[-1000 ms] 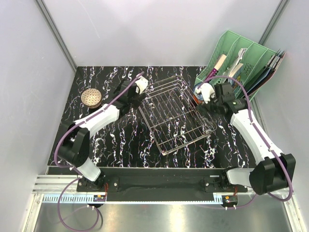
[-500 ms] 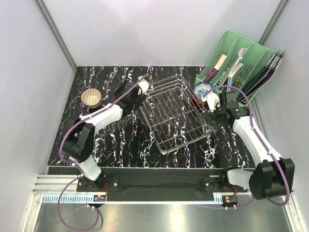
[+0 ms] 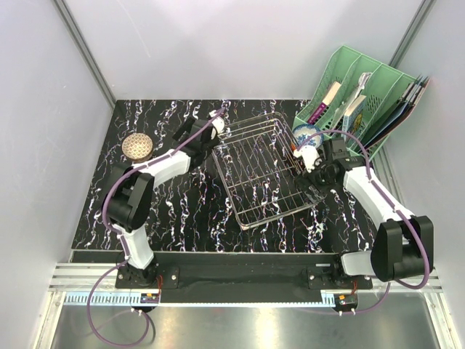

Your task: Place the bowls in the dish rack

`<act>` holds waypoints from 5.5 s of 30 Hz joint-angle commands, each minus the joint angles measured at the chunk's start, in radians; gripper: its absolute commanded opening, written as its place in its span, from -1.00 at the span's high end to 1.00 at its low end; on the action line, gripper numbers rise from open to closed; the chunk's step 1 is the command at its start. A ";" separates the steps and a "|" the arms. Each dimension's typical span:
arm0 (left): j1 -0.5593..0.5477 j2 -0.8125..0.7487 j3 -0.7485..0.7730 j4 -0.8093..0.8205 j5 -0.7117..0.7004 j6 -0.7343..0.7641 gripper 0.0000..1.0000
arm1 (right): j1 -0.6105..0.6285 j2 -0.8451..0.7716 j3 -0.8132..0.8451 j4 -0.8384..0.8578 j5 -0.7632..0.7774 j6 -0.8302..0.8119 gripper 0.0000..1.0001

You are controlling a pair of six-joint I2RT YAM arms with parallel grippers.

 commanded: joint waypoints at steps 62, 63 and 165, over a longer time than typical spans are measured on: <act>0.065 -0.602 -0.237 -0.372 0.324 -0.023 -0.98 | 0.324 0.394 0.645 0.212 0.233 0.102 -1.00; 0.061 -0.603 -0.258 -0.377 0.313 -0.012 -0.98 | 0.320 0.435 0.665 0.226 0.233 0.112 -0.99; 0.266 0.417 0.680 -0.231 0.069 0.296 -0.98 | 0.389 0.261 0.262 0.272 0.290 0.105 -0.99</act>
